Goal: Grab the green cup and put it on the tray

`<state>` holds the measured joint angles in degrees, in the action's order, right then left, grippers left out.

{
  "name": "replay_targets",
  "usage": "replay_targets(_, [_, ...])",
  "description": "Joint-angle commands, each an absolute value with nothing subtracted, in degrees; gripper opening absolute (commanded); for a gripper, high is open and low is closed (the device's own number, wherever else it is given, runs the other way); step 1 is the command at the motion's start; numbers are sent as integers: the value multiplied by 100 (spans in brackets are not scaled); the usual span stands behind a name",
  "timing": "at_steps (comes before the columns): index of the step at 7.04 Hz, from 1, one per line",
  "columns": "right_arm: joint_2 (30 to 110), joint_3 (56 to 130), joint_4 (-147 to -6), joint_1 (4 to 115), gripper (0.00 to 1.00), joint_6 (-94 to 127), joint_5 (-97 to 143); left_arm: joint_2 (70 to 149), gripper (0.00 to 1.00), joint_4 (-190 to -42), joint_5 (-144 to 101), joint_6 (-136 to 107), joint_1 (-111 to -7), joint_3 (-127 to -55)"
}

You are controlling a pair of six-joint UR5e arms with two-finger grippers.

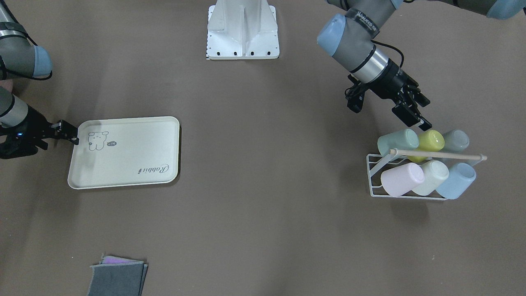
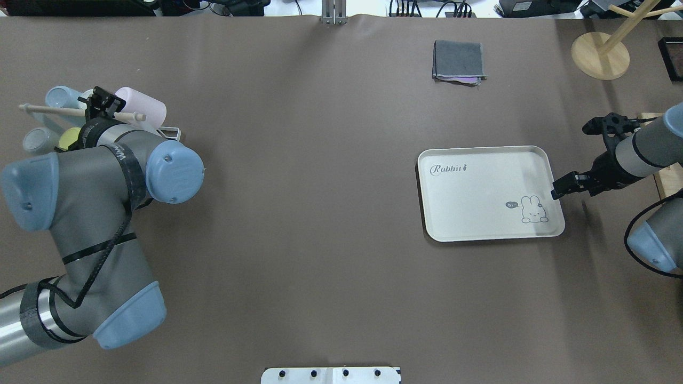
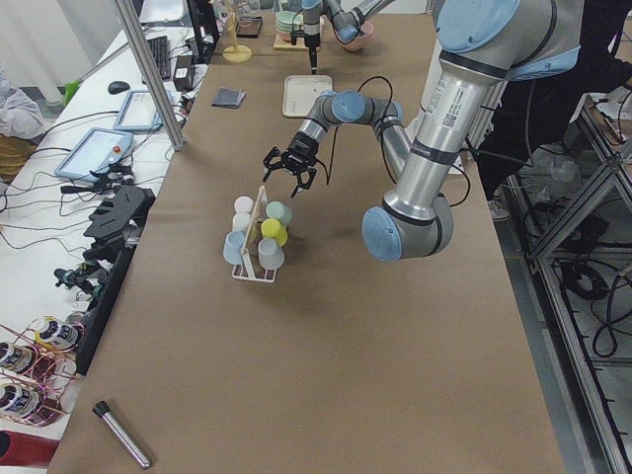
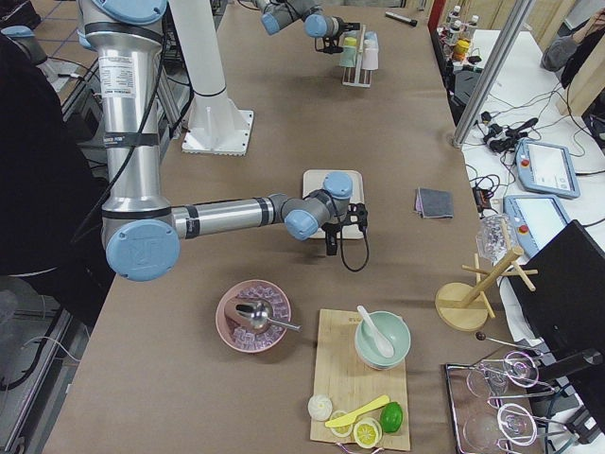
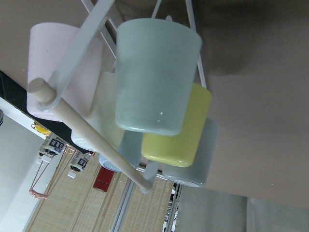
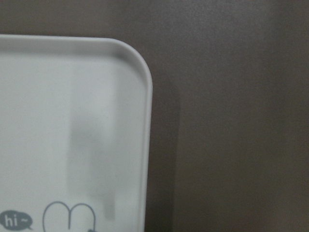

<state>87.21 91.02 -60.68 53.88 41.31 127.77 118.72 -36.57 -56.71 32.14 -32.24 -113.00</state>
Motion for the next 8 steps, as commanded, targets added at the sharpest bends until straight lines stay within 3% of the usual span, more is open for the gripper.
replay_targets(1, [8438,8807,-6082,5370,80,4131,12762,12190,98,-2936,-5468,3243,-3051,-11241])
replay_targets(3, [8438,8798,-6100,5370,44,4140,12770,12269,98,-2901,-5275,3208,-2700,-10821])
replay_targets(4, [8438,8807,-6100,5361,31,4270,12788,12270,98,-2935,-4908,3217,-2611,-10811])
replay_targets(5, [8429,8807,-6100,5353,24,4402,12788,12200,98,-3397,-4730,3278,-2610,-10610])
replay_targets(6, [8420,8824,-6091,5353,7,4412,12788,12225,97,-3471,-4581,3270,-2367,-10469])
replay_targets(7, [8420,8859,-6091,5353,0,4421,12814,12208,97,-3446,-4579,3226,-2329,-10450])
replay_targets(8, [8411,8912,-6091,5370,0,4421,12858,12191,97,-3454,-4597,3191,-2268,-10450])
